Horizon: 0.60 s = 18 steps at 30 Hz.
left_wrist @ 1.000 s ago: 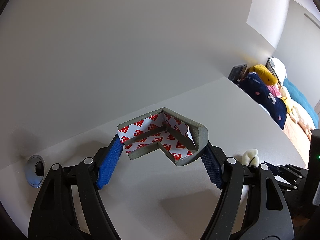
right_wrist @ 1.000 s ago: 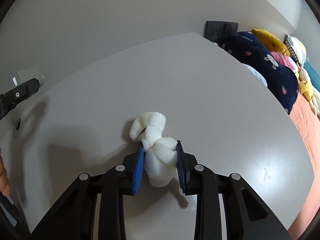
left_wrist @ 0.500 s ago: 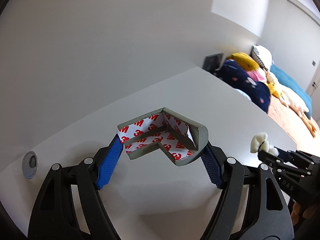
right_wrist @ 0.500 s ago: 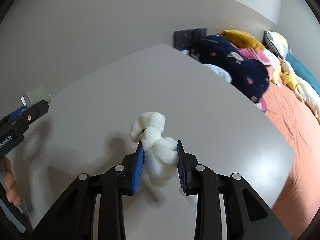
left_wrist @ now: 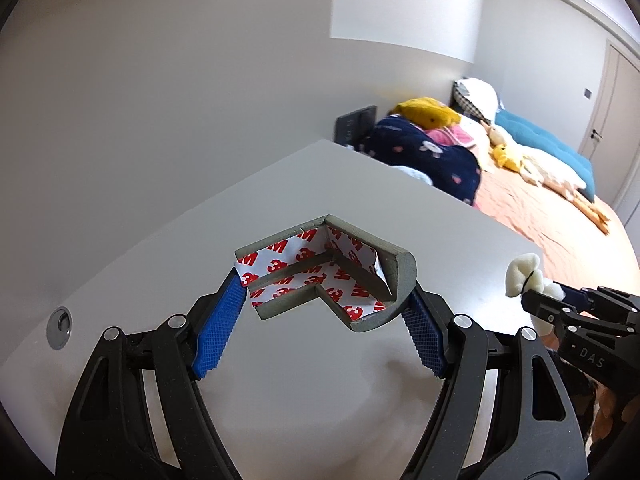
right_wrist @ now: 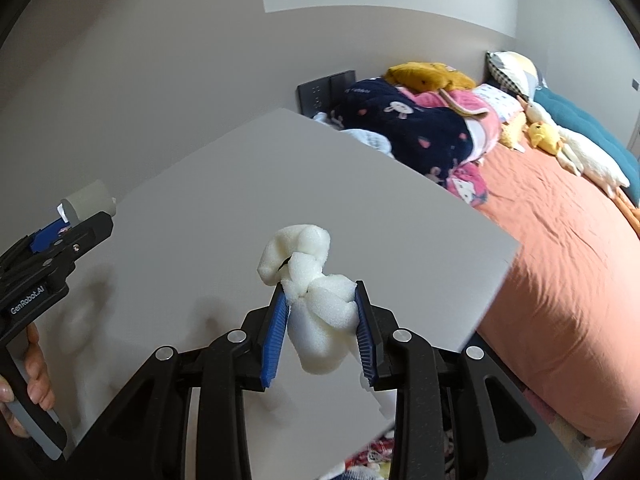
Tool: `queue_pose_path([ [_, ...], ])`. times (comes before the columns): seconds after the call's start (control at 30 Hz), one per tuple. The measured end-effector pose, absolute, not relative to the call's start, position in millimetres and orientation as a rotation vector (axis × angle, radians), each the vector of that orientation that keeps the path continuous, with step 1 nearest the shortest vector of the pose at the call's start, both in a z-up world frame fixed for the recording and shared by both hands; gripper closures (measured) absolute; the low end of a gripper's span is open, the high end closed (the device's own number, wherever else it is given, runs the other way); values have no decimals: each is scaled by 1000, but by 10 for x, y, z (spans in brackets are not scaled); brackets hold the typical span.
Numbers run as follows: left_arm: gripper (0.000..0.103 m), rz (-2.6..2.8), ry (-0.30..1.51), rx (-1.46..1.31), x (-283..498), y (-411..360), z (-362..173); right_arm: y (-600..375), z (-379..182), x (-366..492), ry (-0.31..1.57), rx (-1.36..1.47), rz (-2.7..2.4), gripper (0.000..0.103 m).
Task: Collect trash
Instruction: 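Carry the corner piece and foam plush over the trash bin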
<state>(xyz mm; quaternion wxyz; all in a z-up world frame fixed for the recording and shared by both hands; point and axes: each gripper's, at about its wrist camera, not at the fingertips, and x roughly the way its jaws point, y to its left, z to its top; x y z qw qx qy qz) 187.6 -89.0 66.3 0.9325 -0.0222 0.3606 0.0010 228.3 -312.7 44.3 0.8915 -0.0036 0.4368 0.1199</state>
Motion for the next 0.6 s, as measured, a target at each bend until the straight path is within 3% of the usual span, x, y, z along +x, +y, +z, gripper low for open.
queue_pose_path([
  [0.6, 30, -111, 721, 29, 1421, -1632, 736, -3699, 652, 1406, 859, 44, 179, 67],
])
